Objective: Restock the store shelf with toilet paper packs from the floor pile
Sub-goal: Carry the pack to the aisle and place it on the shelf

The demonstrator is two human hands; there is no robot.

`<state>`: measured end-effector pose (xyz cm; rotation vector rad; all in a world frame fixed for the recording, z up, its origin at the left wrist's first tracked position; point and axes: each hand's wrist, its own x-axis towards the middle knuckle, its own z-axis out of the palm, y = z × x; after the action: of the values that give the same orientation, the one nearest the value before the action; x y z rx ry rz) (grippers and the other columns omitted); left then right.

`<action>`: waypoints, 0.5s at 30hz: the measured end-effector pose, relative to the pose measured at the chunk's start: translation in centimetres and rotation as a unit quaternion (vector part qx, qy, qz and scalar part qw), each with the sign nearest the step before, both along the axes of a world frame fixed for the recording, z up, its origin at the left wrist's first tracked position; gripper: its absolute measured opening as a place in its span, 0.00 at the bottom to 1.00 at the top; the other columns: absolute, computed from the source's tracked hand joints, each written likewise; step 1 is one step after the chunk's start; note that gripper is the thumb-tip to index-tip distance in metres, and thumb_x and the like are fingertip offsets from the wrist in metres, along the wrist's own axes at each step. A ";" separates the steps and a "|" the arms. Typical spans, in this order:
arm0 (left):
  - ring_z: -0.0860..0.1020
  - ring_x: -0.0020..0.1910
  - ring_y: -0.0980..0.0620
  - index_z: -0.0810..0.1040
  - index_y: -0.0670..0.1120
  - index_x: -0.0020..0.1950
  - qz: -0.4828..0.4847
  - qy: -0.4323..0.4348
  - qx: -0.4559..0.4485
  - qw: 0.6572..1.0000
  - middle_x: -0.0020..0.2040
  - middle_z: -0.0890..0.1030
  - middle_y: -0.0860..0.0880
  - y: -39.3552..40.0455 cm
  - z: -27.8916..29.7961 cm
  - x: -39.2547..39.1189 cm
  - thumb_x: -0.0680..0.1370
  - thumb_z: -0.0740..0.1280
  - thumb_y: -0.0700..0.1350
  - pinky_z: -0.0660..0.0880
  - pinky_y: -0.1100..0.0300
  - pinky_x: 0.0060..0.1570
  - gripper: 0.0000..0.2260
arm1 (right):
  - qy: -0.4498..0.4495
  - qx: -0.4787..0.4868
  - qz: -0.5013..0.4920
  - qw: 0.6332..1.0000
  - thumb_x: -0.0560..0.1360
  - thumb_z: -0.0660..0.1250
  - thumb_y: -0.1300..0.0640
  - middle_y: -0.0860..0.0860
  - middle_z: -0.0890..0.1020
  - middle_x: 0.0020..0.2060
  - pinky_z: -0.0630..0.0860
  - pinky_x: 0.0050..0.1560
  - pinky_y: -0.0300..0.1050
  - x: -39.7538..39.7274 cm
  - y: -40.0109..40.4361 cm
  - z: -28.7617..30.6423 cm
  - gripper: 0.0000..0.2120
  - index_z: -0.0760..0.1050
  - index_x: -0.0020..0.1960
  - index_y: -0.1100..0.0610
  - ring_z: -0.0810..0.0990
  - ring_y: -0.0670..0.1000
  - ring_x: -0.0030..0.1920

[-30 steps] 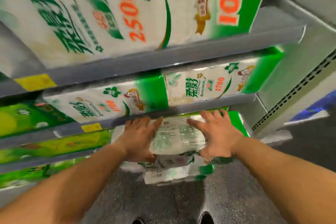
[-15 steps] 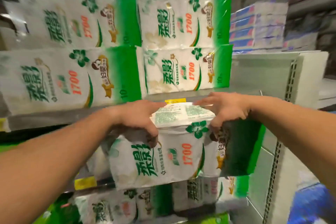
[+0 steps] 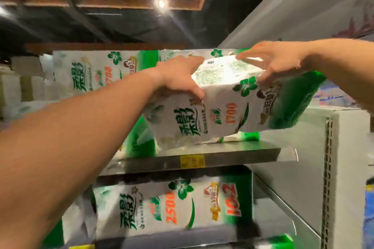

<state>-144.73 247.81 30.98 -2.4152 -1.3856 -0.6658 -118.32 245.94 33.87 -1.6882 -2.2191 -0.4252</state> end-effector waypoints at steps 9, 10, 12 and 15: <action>0.73 0.61 0.43 0.60 0.54 0.75 0.098 0.034 -0.066 0.992 0.72 0.72 0.47 9.5 -2.3 2.3 0.66 0.79 0.57 0.67 0.41 0.66 0.44 | 0.005 -0.084 0.036 0.996 0.58 0.68 0.41 0.53 0.60 0.78 0.60 0.77 0.59 2.9 11.9 -4.5 0.51 0.57 0.80 0.37 0.61 0.59 0.77; 0.72 0.59 0.45 0.60 0.54 0.75 0.097 0.031 -0.088 0.991 0.71 0.72 0.47 10.2 -2.3 2.2 0.67 0.79 0.55 0.68 0.42 0.65 0.42 | 0.016 -0.094 0.045 0.994 0.58 0.68 0.42 0.53 0.60 0.78 0.59 0.77 0.57 3.0 12.8 -4.9 0.51 0.57 0.80 0.38 0.61 0.59 0.77; 0.74 0.59 0.45 0.60 0.54 0.75 0.077 0.000 -0.142 0.987 0.71 0.71 0.46 11.0 -2.0 2.2 0.70 0.78 0.49 0.74 0.44 0.62 0.39 | 0.038 -0.108 0.060 0.992 0.58 0.68 0.43 0.54 0.61 0.78 0.60 0.76 0.55 3.2 14.2 -5.0 0.50 0.60 0.80 0.39 0.62 0.58 0.77; 0.75 0.60 0.41 0.62 0.56 0.75 0.073 -0.041 -0.219 0.972 0.71 0.70 0.44 12.3 -1.3 2.2 0.70 0.77 0.44 0.80 0.43 0.58 0.38 | 0.041 -0.112 0.056 0.991 0.59 0.67 0.41 0.55 0.62 0.77 0.61 0.75 0.56 3.5 16.0 -5.0 0.48 0.61 0.79 0.40 0.62 0.61 0.75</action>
<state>-142.51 260.08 29.72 -2.5913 -1.8942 -0.4654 -114.81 261.93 28.84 -1.6418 -2.3591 -0.0796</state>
